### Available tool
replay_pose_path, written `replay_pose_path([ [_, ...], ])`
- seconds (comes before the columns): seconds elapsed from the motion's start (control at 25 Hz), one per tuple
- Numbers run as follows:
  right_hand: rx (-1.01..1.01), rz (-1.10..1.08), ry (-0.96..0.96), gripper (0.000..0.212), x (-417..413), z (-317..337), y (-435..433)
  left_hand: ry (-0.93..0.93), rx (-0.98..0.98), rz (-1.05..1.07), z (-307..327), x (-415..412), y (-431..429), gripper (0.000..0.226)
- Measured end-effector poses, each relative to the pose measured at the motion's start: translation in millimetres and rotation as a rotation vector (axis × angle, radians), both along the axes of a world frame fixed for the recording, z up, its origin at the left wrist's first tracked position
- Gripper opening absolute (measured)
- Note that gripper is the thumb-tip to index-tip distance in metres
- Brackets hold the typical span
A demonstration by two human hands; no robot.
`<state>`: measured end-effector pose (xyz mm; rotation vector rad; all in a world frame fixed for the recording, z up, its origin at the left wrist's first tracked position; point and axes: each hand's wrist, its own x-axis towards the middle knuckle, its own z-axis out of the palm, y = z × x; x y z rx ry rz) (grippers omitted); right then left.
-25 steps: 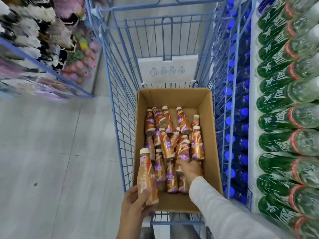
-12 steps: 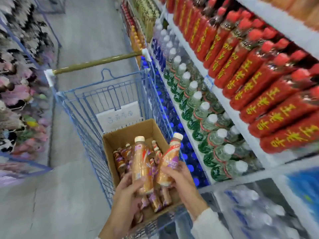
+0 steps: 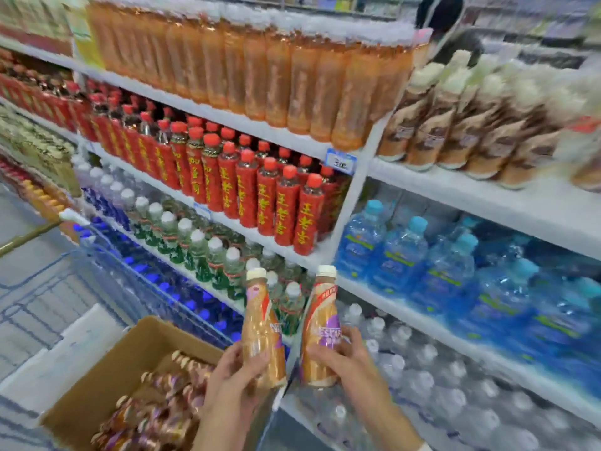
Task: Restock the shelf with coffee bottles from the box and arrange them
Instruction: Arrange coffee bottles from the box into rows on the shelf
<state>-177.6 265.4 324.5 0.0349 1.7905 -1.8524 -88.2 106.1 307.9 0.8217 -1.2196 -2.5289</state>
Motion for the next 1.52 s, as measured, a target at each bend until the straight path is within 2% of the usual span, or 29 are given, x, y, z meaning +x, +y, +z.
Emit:
replay_pose_path([
  [0.08,-0.011,-0.102,0.034,0.067,-3,12,41,0.006,0.003,-0.112,9,-23,34,0.054],
  [0.2,-0.003,-0.256,0.068,0.071,-10,20,111,0.017,-0.009,-0.265,20,-60,96,0.087],
  [0.44,0.005,-0.462,0.123,0.072,-33,48,261,0.012,-0.039,-0.556,50,-119,248,0.082],
  [0.52,0.019,-0.502,0.162,0.077,-48,61,308,0.017,-0.014,-0.593,62,-137,293,0.061],
  [0.56,0.018,-0.519,0.182,0.072,-55,66,330,0.029,-0.007,-0.605,68,-145,312,0.055],
  [0.64,0.021,-0.543,0.221,0.058,-69,80,371,0.045,0.003,-0.633,79,-165,348,0.056],
  [0.72,0.020,-0.562,0.252,0.054,-85,95,403,0.094,0.008,-0.663,99,-185,376,0.065],
  [0.84,0.004,-0.552,0.307,0.045,-105,121,434,0.203,-0.059,-0.684,131,-213,415,0.057],
  [1.04,0.028,-0.546,0.421,0.050,-145,162,454,0.330,-0.225,-0.702,183,-268,455,0.047],
  [1.2,0.056,-0.568,0.534,0.054,-189,192,464,0.450,-0.490,-0.710,214,-320,459,0.049],
  [1.32,0.073,-0.557,0.566,0.059,-219,198,467,0.463,-0.648,-0.722,218,-352,463,0.047],
  [1.52,0.120,-0.519,0.553,0.059,-237,173,468,0.460,-0.731,-0.774,196,-378,461,0.053],
])
